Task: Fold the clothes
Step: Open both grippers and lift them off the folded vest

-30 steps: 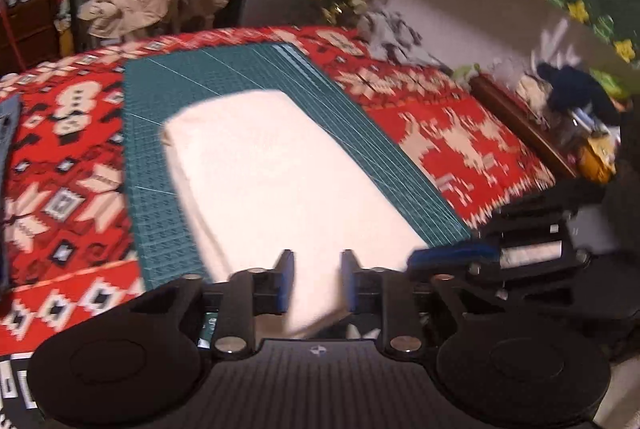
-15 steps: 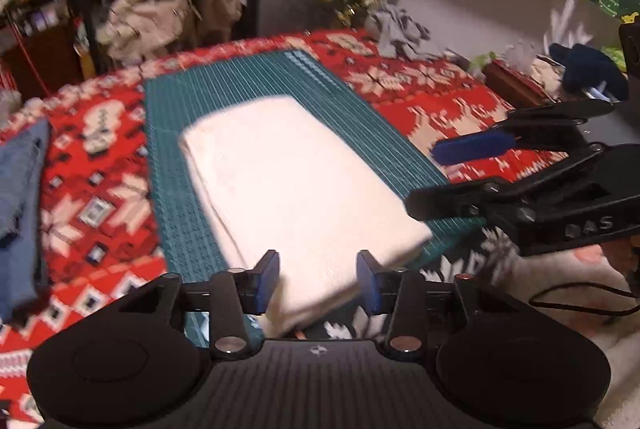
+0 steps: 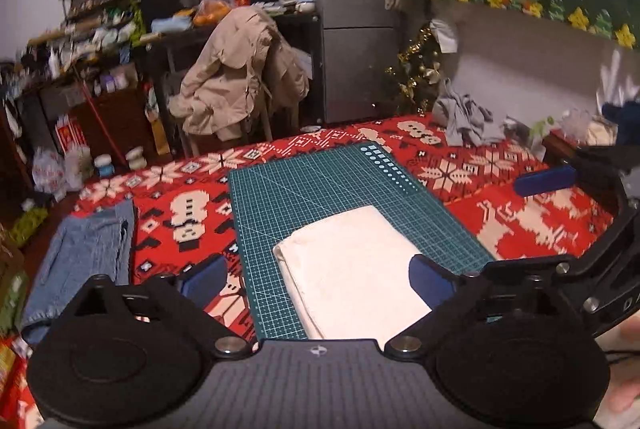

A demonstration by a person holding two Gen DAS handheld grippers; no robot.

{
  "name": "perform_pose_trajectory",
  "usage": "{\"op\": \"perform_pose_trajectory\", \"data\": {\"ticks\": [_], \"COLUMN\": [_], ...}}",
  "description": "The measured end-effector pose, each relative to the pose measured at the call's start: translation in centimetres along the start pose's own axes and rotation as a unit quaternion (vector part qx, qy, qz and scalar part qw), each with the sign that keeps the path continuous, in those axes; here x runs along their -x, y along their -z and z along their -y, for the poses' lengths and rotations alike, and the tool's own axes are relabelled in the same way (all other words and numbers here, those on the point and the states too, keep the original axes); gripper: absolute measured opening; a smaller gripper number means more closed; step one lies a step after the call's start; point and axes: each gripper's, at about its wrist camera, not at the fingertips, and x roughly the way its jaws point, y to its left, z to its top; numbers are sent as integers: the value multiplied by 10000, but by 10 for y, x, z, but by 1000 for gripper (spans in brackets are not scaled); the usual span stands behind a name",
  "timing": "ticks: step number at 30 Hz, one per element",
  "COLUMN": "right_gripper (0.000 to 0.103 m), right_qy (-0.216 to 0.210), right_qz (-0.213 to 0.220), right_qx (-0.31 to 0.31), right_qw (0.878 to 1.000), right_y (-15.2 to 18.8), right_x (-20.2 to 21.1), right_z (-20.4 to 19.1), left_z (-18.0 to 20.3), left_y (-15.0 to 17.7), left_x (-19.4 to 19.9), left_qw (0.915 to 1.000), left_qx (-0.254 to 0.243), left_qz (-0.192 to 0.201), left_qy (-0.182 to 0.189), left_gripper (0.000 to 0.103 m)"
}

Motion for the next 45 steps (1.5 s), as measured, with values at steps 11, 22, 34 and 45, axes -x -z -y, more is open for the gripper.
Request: {"op": "perform_pose_trajectory", "data": {"ticks": [11, 22, 34, 45], "right_gripper": [102, 102, 49, 11], "right_qy": [471, 562, 300, -318], "right_qz": [367, -255, -498, -1079], "right_qx": [345, 130, 0, -395], "right_qw": [9976, 9980, 9983, 9929], "right_y": [-19, -32, -36, -30], "right_x": [-2, -70, -115, -163], "right_z": [7, 14, 13, 15], "left_z": [-10, -19, -38, -87], "left_y": [-10, -6, -2, 25], "left_x": [-12, -60, -96, -128], "left_qw": [9994, 9989, 9940, 9600], "left_qx": [-209, 266, 909, 2481], "left_qz": [-195, -285, -579, -945], "left_qy": [185, -267, -185, 892], "left_gripper": [101, 84, 63, 35]}}
